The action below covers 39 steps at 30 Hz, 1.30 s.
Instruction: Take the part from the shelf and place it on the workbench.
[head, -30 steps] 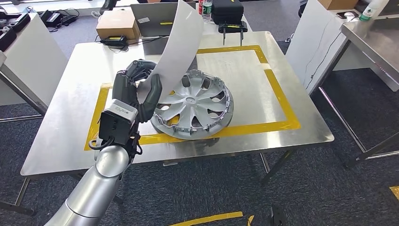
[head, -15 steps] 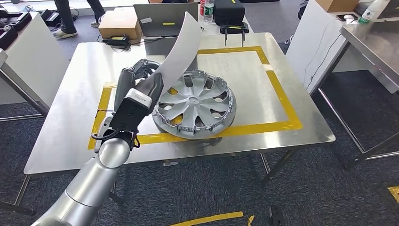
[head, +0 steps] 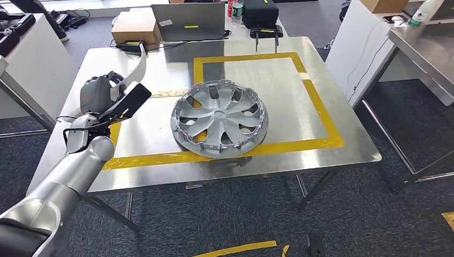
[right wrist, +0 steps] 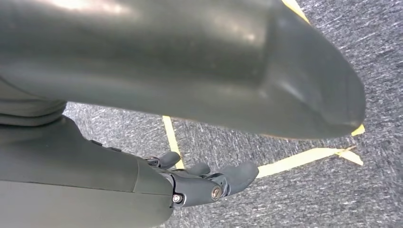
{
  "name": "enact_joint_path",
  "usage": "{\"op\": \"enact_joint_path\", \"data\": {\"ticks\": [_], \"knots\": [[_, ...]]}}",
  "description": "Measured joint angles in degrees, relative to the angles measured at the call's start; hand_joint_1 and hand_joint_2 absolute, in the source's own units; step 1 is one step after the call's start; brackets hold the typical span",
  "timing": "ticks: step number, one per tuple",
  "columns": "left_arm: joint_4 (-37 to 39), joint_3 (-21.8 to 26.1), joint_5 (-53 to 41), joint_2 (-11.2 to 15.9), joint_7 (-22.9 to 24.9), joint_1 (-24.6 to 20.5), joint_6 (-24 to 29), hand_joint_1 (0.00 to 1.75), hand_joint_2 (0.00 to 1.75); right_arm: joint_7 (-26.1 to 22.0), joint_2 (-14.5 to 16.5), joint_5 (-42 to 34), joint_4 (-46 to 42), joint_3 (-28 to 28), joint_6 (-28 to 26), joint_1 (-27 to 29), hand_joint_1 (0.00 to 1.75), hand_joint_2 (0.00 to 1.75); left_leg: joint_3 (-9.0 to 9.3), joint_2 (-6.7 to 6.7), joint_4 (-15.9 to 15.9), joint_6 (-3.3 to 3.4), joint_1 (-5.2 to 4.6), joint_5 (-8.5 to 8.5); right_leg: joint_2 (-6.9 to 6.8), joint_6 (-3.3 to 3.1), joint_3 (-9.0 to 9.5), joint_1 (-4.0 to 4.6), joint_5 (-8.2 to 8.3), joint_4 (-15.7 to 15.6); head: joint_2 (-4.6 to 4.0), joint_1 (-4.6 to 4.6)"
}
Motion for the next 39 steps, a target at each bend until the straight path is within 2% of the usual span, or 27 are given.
{"op": "enact_joint_path", "data": {"ticks": [5,10,17,25,29,33,37,39], "knots": [[4.0,-1.7,-6.2,1.3,3.2,-0.4,2.6,1.75,1.75,0.0,-0.2,0.6,0.0,-0.2,0.0,0.0,0.00,0.00,-0.02,-0.03,0.0,0.00,0.00,0.00,-0.02,-0.01,0.00,0.00,-0.01,0.0,0.00,0.01],[6.1,-4.7,-10.7,1.5,2.9,-0.2,5.3,1.75,1.75,-0.2,-0.4,1.1,0.0,-0.2,0.0,0.0,0.00,0.00,-0.02,-0.03,0.0,0.01,-0.01,0.00,-0.02,-0.01,0.01,-0.02,0.00,0.0,0.00,0.01],[7.6,-7.6,-12.8,-0.6,2.1,0.8,6.7,1.75,1.75,-1.9,-1.1,1.9,0.0,-0.2,0.3,0.0,0.00,0.00,-0.03,-0.07,0.0,0.01,-0.01,-0.01,-0.05,0.00,0.02,-0.02,0.00,0.0,0.00,0.01],[8.4,-7.9,-12.9,-2.2,2.1,1.2,7.2,1.75,1.75,-2.1,-1.5,2.8,0.0,-0.2,0.3,0.1,0.00,0.00,-0.02,-0.04,0.0,0.01,-0.01,-0.01,-0.04,0.00,0.01,0.00,0.00,0.0,0.00,0.01],[8.8,-7.9,-12.8,-2.3,1.8,1.4,7.5,0.00,1.75,-1.2,-1.5,3.0,0.0,-0.1,-0.1,0.3,0.00,0.00,-0.02,-0.05,0.0,0.01,0.01,-0.01,-0.04,0.00,0.01,0.02,0.00,0.0,0.00,0.01],[9.0,-7.9,-12.8,-2.2,1.9,1.9,7.8,0.00,1.75,-0.7,-1.5,3.3,0.0,-0.1,-0.1,0.4,0.00,0.00,-0.02,-0.04,0.0,0.01,0.01,-0.01,-0.04,0.00,0.01,0.01,0.00,0.0,0.00,0.00],[9.2,-7.9,-12.8,-2.1,2.2,2.2,7.2,0.00,0.00,-0.5,-1.6,3.8,0.0,-0.1,0.2,0.4,0.00,0.00,-0.03,-0.06,0.0,0.01,0.01,-0.01,-0.04,0.00,0.02,0.01,0.00,0.0,0.00,0.01],[9.3,-7.9,-13.2,-2.0,2.6,2.2,6.7,0.00,0.00,-0.5,-1.6,4.1,0.0,-0.1,0.4,0.4,0.00,0.00,-0.03,-0.06,0.0,0.01,0.01,-0.01,-0.04,0.00,0.02,0.01,0.00,0.0,0.00,0.01]]}}
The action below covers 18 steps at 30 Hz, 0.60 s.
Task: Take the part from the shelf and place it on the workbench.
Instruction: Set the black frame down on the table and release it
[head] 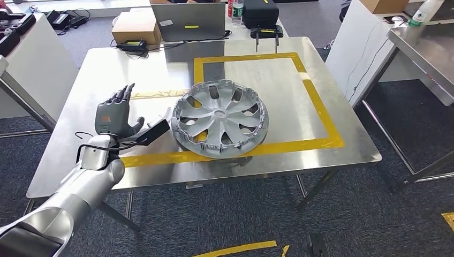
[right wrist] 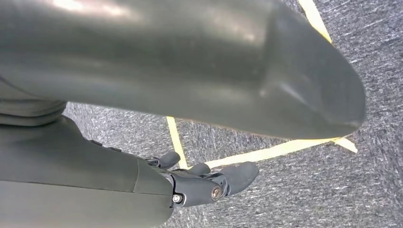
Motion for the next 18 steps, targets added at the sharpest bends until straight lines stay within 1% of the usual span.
{"op": "enact_joint_path", "data": {"ticks": [18], "knots": [[0.0,0.0,-1.1,0.9,0.8,0.0,-0.1,0.00,0.00,-0.2,-0.4,1.3,0.0,0.1,0.5,0.0,0.00,0.00,0.00,0.00,0.0,0.00,0.00,0.00,0.00,0.00,0.00,0.00,0.00,0.0,0.00,0.00]]}}
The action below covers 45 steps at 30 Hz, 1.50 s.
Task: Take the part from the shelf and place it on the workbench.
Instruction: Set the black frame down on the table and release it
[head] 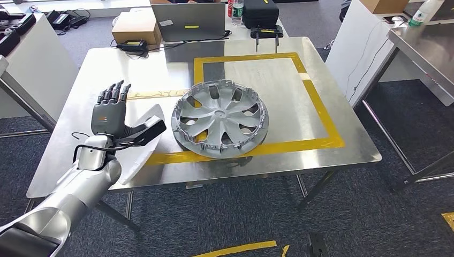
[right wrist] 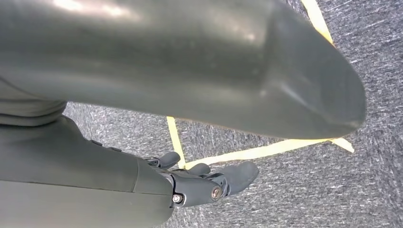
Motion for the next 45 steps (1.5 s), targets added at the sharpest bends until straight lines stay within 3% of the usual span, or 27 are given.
{"op": "enact_joint_path", "data": {"ticks": [9,13,15,18,19,20,23,25,28,30,33,34,36,38,40,43,44,45], "knots": [[-0.6,0.2,1.0,0.0,-2.8,-0.3,2.4,0.00,0.00,-0.2,0.0,0.3,0.0,0.0,0.0,0.0,0.00,0.00,0.01,0.01,0.0,0.00,0.00,0.00,0.00,0.00,0.00,0.00,0.00,0.0,0.00,0.00],[-5.2,3.0,-2.5,-0.2,-8.1,-0.4,2.8,0.00,0.00,-0.2,0.2,0.4,0.0,0.0,0.2,0.1,0.00,0.00,0.19,-0.01,-0.6,0.86,0.01,0.75,-0.04,0.86,0.13,-0.24,0.32,-0.5,0.00,-0.09],[-8.8,6.4,-4.7,-1.2,-12.1,-1.2,3.0,0.00,0.00,-0.3,0.3,0.4,0.0,0.0,0.2,-0.1,0.00,0.00,0.37,0.08,-1.6,1.24,0.52,1.57,-0.05,1.00,-1.17,-0.07,-1.90,2.4,0.00,0.10],[-12.2,10.7,-5.7,-2.9,-15.5,-2.7,3.0,0.00,0.00,-0.4,0.4,0.1,0.0,0.0,0.3,-0.3,0.00,0.00,0.14,0.46,-1.6,1.37,0.58,1.78,-0.05,1.18,-5.62,-0.16,-6.96,12.7,0.00,0.42],[-12.9,11.7,-5.9,-3.3,-16.0,-3.0,3.0,0.00,0.00,-0.5,0.4,0.0,0.0,-0.1,0.3,-0.3,0.00,0.00,0.00,0.58,-1.4,1.31,0.61,1.78,-0.07,1.32,-6.26,-0.25,-7.15,14.4,0.00,0.42],[-13.6,12.5,-6.1,-3.8,-16.5,-3.3,3.0,0.00,0.00,-0.6,0.5,-0.3,0.0,-0.1,0.3,-0.3,0.00,0.00,-0.23,0.67,-1.1,1.17,0.70,1.76,-0.09,1.46,-5.88,-0.38,-6.34,13.9,0.00,0.42],[-15.4,14.3,-7.2,-5.3,-17.3,-4.6,3.0,0.00,0.00,-1.1,0.6,-0.8,0.0,-0.3,0.1,-0.6,0.00,0.00,-1.41,0.63,0.5,0.17,1.06,1.45,-0.08,1.75,-1.00,-0.78,-2.24,4.7,0.00,0.51],[-16.2,14.7,-7.7,-5.9,-17.6,-5.0,3.0,0.00,0.00,-1.2,0.8,-1.0,0.0,-0.4,0.0,-0.8,0.00,0.00,-2.06,0.49,1.2,-0.75,0.93,1.38,0.11,1.08,0.24,-0.75,-1.66,1.9,0.00,0.49],[-16.8,15.0,-8.1,-6.3,-17.8,-5.0,3.0,0.00,0.00,-1.2,1.1,-1.4,0.0,-0.8,0.0,-0.8,0.00,0.00,-2.42,0.39,1.2,-1.98,0.93,1.77,0.16,-0.50,-0.37,-0.66,-0.95,1.9,0.00,0.40],[-16.9,15.2,-8.2,-6.3,-17.9,-5.0,3.0,0.00,0.00,-1.1,1.2,-1.5,0.0,-1.0,0.0,-0.8,0.00,0.00,-3.46,0.45,3.4,-2.65,1.11,-0.37,0.02,-1.38,-0.96,-0.79,-0.19,1.6,0.00,0.10],[-16.8,15.4,-8.4,-6.4,-17.9,-5.1,3.0,0.00,0.00,-0.9,1.2,-1.6,0.0,-1.4,0.0,-0.8,0.00,0.00,-6.73,0.52,13.2,-3.35,1.33,-7.09,-0.10,-1.84,-2.32,-0.77,0.96,1.6,0.00,-0.30],[-16.7,15.4,-8.5,-6.5,-17.9,-5.0,3.0,0.00,0.00,-0.9,1.2,-1.6,0.0,-1.5,0.0,-0.8,0.00,0.00,-7.32,0.53,15.9,-3.44,1.35,-8.43,-0.15,-1.82,-2.88,-0.76,1.39,1.6,0.00,-0.31],[-16.4,15.4,-8.8,-6.6,-17.6,-5.1,3.0,0.00,0.00,-0.9,1.2,-1.7,0.0,-1.6,0.0,-0.8,0.00,0.00,-5.73,0.53,15.8,-3.35,1.38,-8.34,-0.22,-1.69,-3.96,-0.76,2.28,1.6,0.00,-0.31],[-16.3,15.4,-8.9,-6.7,-17.3,-5.3,3.0,0.00,0.00,-0.9,1.2,-1.7,0.0,-1.7,0.1,-0.8,0.00,0.00,-0.32,0.54,7.7,-2.91,1.35,-6.02,-0.22,-1.28,-4.81,-0.76,3.22,1.6,0.00,-0.32],[-16.3,15.4,-9.2,-7.0,-17.1,-5.7,3.0,0.00,0.00,-0.9,1.3,-1.9,0.0,-1.8,0.2,-0.8,0.00,0.00,3.30,0.49,1.4,-2.30,1.07,-4.46,-0.22,-0.50,-5.23,-0.69,4.21,1.4,0.00,-0.30],[-15.9,15.4,-9.3,-7.3,-16.7,-6.1,3.0,0.00,0.00,-0.8,1.4,-2.0,0.0,-2.0,0.3,-0.8,0.00,0.00,2.99,0.43,0.5,-0.99,0.57,-3.16,-0.20,0.87,-5.16,-0.86,5.82,0.4,0.00,-0.39],[-15.7,15.4,-9.3,-7.4,-16.6,-6.1,3.0,0.00,0.00,-0.7,1.4,-2.0,0.0,-2.1,0.3,-0.7,0.00,0.00,2.71,0.53,0.3,-0.45,0.58,-2.47,-0.18,1.20,-5.34,-0.94,5.53,0.4,0.00,-0.39],[-15.5,15.4,-9.4,-7.5,-16.6,-6.2,3.0,0.00,0.00,-0.7,1.4,-2.0,0.0,-2.1,0.3,-0.7,0.00,0.00,2.27,0.63,0.0,0.10,0.67,-1.65,-0.16,1.41,-5.80,-0.96,4.21,1.3,0.00,-0.31]]}}
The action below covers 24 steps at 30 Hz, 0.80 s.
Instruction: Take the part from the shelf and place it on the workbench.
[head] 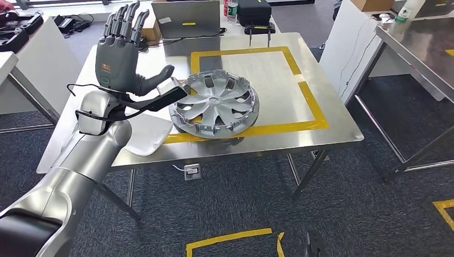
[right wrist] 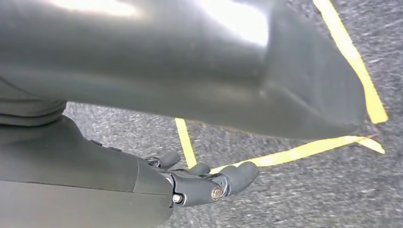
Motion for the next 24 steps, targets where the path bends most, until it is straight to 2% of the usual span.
{"op": "enact_joint_path", "data": {"ticks": [1,3,4,5,6,7,8,9,10,11,12,14,15,16,18,19,20,21,22,23,24], "knots": [[0.1,0.0,0.0,-0.1,0.0,0.0,0.0,0.00,0.00,0.1,0.0,0.0,0.0,0.0,0.0,0.0,0.00,0.00,-0.62,0.09,-0.2,0.43,0.11,0.85,0.01,0.12,-0.78,0.03,-2.38,2.1,0.00,0.15],[0.4,0.0,0.0,-0.2,0.0,0.0,0.0,0.00,0.00,0.2,0.0,0.0,0.0,0.0,0.0,0.0,0.00,0.00,-2.22,0.15,-0.2,0.97,0.05,2.31,0.00,0.19,-2.70,0.25,-8.24,9.2,0.00,0.39],[0.5,0.0,0.0,-0.2,0.0,0.0,0.0,0.00,0.00,0.3,0.0,0.0,0.0,-0.1,0.0,-0.1,0.00,0.00,-3.15,0.16,-0.1,1.04,-0.05,2.95,0.00,0.19,-3.26,0.42,-9.99,12.6,0.00,0.42],[0.7,0.0,0.0,-0.2,0.0,0.1,0.0,0.00,0.00,0.3,0.0,0.0,0.0,-0.1,0.0,-0.1,0.00,0.00,-4.07,0.16,0.0,1.09,-0.16,3.57,0.01,0.10,-3.13,0.61,-10.45,14.8,0.00,0.42],[0.8,0.0,0.0,-0.2,0.0,0.1,0.0,0.00,0.00,0.3,0.0,0.0,0.0,-0.2,0.0,-0.1,0.00,0.00,-4.98,0.16,0.1,1.09,-0.26,4.17,0.01,-0.08,-2.11,0.81,-9.83,15.1,0.00,0.42],[0.9,0.0,0.0,-0.2,0.1,0.1,0.0,0.00,0.00,0.3,0.0,0.0,0.0,-0.3,0.0,-0.1,0.00,0.00,-5.85,0.15,0.3,1.05,-0.34,4.75,0.01,-0.38,-0.04,1.02,-8.58,13.5,0.00,0.43],[0.9,0.0,-0.2,-0.2,0.2,0.1,0.0,0.00,0.00,0.3,0.0,0.0,0.0,-0.3,0.0,-0.1,0.00,0.00,-6.58,0.14,0.4,0.97,-0.39,5.29,0.01,-0.78,2.85,1.25,-7.62,10.1,0.00,0.44],[1.0,0.0,-0.3,-0.2,0.4,0.0,0.0,0.00,0.00,0.3,0.0,0.0,0.0,-0.4,0.0,-0.2,0.00,0.00,-7.21,0.12,0.6,0.80,-0.51,5.76,-0.01,-1.26,5.94,1.53,-7.58,6.0,0.00,0.46],[1.0,0.0,-0.5,-0.2,0.6,0.0,0.0,0.00,0.00,0.4,0.0,0.0,0.0,-0.5,-0.1,-0.2,0.00,0.00,-7.57,0.13,0.6,0.55,-0.57,6.24,-0.02,-1.69,8.23,1.80,-7.80,2.7,0.00,0.43],[1.2,0.0,-0.6,-0.1,0.9,0.0,0.0,0.00,0.00,0.4,-0.1,0.0,0.0,-0.5,-0.1,-0.3,0.00,0.00,-7.75,0.15,0.6,0.26,-0.58,6.69,0.00,-2.07,9.61,2.03,-8.32,0.5,0.00,0.44],[1.3,0.0,-0.7,-0.1,1.1,-0.1,0.0,0.00,0.00,0.5,-0.1,0.0,-0.1,-0.5,-0.2,-0.4,0.00,0.00,-7.82,0.17,0.5,-0.07,-0.57,7.17,0.02,-2.41,10.01,2.22,-8.53,-0.5,0.00,0.44],[1.7,0.0,-1.0,0.0,1.6,-0.3,0.0,0.00,0.00,0.6,0.0,0.1,0.0,-0.6,-0.2,-0.4,0.00,0.00,-7.98,0.12,0.3,-0.72,-0.55,7.75,-0.04,-3.01,9.47,2.01,-7.46,-0.9,0.00,0.47],[2.0,0.0,-1.2,0.2,2.0,-0.4,0.0,0.00,0.00,0.6,0.0,0.2,0.0,-0.6,-0.2,-0.4,0.00,0.00,-8.42,0.05,0.8,-1.12,-0.53,6.83,-0.15,-3.40,8.98,1.80,-6.72,-1.2,0.00,0.36],[2.3,0.0,-1.7,0.3,2.6,-0.5,0.0,0.00,0.00,0.6,0.0,0.4,0.0,-0.7,-0.2,-0.4,0.00,0.00,-9.15,-0.02,2.3,-1.56,-0.44,4.86,-0.27,-3.71,8.34,1.54,-5.92,-1.4,0.00,0.22],[3.0,0.0,-3.0,0.7,4.0,-0.9,0.0,0.00,0.00,0.7,0.0,0.6,-0.1,-0.7,-0.2,-0.5,0.00,0.00,-11.03,-0.06,8.3,-2.48,0.08,-0.94,-0.39,-4.03,6.65,1.36,-4.42,-1.5,0.00,-0.04],[3.5,0.0,-3.6,0.9,4.8,-1.0,0.0,0.00,0.00,0.6,0.0,0.7,-0.1,-0.8,-0.2,-0.5,0.00,0.00,-11.69,-0.05,12.0,-2.88,0.37,-2.95,-0.43,-3.95,5.72,1.28,-3.69,-1.5,0.00,-0.08],[3.9,0.0,-3.9,1.1,5.3,-1.1,0.0,0.00,0.00,0.6,0.0,0.8,-0.1,-0.8,-0.1,-0.5,0.00,0.00,-11.80,-0.04,14.8,-3.23,0.63,-3.61,-0.48,-3.82,4.76,1.17,-2.95,-1.4,0.00,-0.06],[4.3,0.0,-4.1,1.2,5.7,-1.1,0.0,0.00,0.00,0.5,0.0,0.9,-0.1,-0.8,-0.1,-0.5,0.00,0.00,-11.27,-0.03,16.3,-3.52,0.86,-3.07,-0.53,-3.65,3.81,1.03,-2.23,-1.4,0.00,-0.08],[4.6,0.0,-4.1,1.3,5.8,-1.1,0.0,0.00,0.00,0.5,0.0,1.0,-0.1,-0.8,0.0,-0.5,0.00,0.00,-9.65,-0.03,15.8,-3.74,1.08,-1.56,-0.58,-3.40,2.82,0.86,-1.49,-1.3,0.00,-0.07],[4.8,0.0,-4.1,1.3,5.8,-1.2,0.0,0.00,0.00,0.5,0.0,1.0,-0.1,-0.8,0.0,-0.5,0.00,0.00,-7.08,-0.02,13.4,-3.86,1.25,-0.18,-0.61,-3.10,1.94,0.68,-0.78,-1.2,0.00,-0.08],[4.9,0.0,-4.1,1.4,5.9,-1.4,0.0,0.00,0.00,0.4,0.0,1.0,-0.1,-0.8,0.0,-0.5,0.00,0.00,-4.00,-0.04,9.7,-3.89,1.35,-0.01,-0.61,-2.74,1.20,0.55,-0.15,-1.1,0.00,-0.09]]}}
